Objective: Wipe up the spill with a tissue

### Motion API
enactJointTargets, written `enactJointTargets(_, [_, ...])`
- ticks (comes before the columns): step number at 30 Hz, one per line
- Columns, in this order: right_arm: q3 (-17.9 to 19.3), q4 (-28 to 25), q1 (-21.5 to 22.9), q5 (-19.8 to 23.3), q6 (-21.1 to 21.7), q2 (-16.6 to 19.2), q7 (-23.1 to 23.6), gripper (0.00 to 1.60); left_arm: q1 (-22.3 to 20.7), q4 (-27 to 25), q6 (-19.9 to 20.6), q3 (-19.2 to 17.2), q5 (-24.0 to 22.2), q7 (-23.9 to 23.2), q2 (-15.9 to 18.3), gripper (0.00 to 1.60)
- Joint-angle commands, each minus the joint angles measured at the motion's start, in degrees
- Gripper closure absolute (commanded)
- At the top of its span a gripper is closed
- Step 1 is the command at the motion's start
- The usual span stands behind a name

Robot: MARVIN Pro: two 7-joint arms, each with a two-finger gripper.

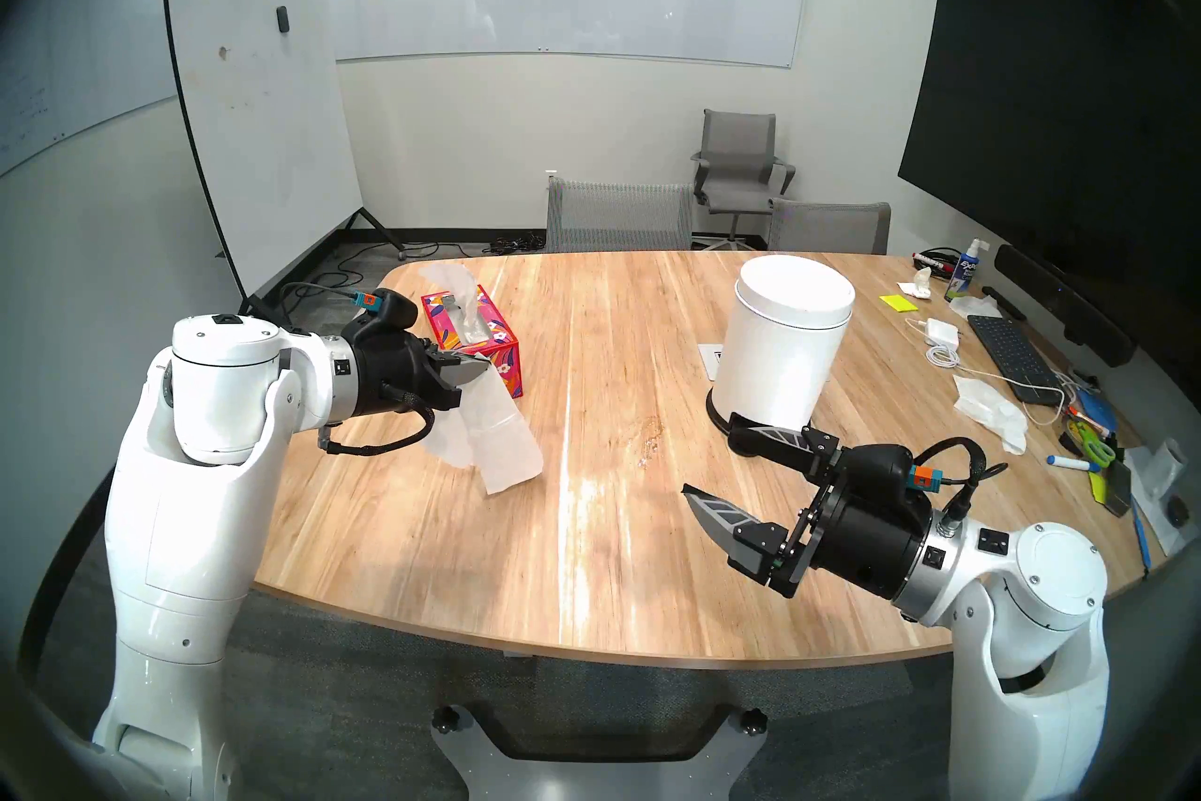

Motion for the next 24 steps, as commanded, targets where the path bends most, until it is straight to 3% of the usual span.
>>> enactJointTargets(1, [0.1, -0.9, 0.1, 0.1, 0.0, 0.0, 0.1, 0.0, -0.2, -0.4, -1.0, 0.2, -0.1, 0.2, -0.8, 1.6])
enactJointTargets(24, [0.1, -0.9, 0.1, 0.1, 0.0, 0.0, 0.1, 0.0, 0.4, 1.7, -3.1, 3.7, 1.2, 3.5, -2.5, 1.6])
